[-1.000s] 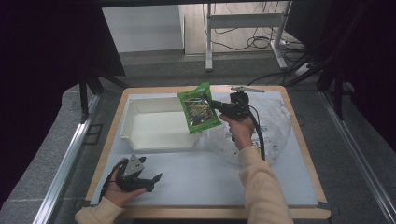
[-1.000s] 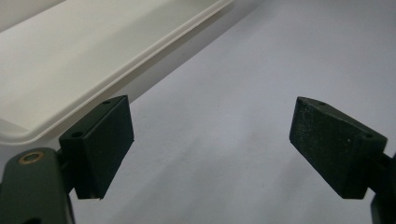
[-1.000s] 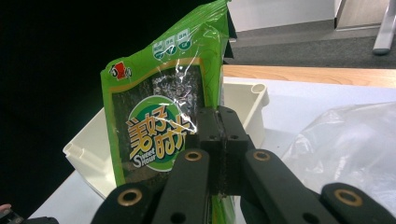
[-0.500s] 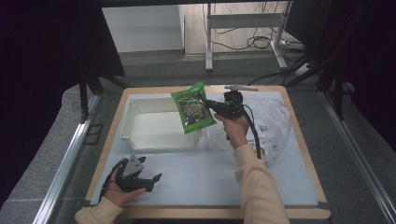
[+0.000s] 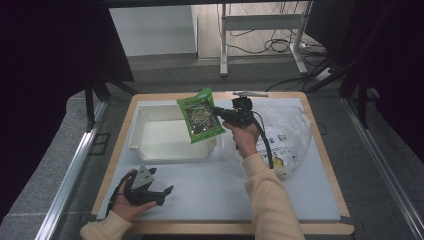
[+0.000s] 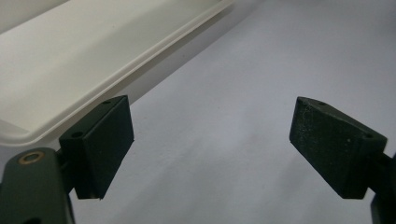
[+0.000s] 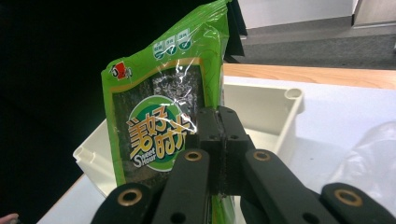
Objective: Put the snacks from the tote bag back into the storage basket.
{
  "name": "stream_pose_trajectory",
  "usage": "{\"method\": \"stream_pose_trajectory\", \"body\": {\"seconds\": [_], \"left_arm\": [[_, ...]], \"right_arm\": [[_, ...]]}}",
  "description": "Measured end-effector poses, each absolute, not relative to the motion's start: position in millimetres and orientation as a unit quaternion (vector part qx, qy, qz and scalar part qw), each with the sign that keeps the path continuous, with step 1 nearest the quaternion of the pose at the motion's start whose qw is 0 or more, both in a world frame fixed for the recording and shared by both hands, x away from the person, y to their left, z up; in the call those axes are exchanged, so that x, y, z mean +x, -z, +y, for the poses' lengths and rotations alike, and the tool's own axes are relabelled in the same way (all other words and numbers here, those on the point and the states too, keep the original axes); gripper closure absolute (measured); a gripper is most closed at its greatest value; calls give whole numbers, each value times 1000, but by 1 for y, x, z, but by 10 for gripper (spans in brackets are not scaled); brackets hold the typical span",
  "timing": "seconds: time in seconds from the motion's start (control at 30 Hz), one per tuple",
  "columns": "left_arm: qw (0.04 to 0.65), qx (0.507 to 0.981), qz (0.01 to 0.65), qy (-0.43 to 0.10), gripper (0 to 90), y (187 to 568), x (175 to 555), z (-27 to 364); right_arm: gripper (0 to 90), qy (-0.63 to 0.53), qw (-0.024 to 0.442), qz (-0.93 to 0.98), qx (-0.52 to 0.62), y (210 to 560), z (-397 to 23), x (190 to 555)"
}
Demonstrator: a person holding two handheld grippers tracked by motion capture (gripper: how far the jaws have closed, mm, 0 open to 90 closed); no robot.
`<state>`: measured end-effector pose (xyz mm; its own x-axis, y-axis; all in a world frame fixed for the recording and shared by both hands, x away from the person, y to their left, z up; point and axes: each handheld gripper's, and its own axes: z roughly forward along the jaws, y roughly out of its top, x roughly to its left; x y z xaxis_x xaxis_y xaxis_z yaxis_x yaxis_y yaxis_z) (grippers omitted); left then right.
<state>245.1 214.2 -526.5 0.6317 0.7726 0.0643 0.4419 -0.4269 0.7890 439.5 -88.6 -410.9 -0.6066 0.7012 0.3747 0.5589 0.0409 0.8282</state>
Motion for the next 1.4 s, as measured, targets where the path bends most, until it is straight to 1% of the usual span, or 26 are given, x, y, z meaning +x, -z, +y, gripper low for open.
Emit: {"method": "stream_pose_trajectory", "body": {"seconds": [0.63, 1.4], "left_arm": [[388, 817, 369, -215, 136, 526, 245, 214], [389, 815, 372, -214, 136, 525, 244, 213]], "right_arm": [[896, -530, 55, 731, 426, 416, -58, 444], [896, -521, 40, 735, 432, 441, -12, 455]]}}
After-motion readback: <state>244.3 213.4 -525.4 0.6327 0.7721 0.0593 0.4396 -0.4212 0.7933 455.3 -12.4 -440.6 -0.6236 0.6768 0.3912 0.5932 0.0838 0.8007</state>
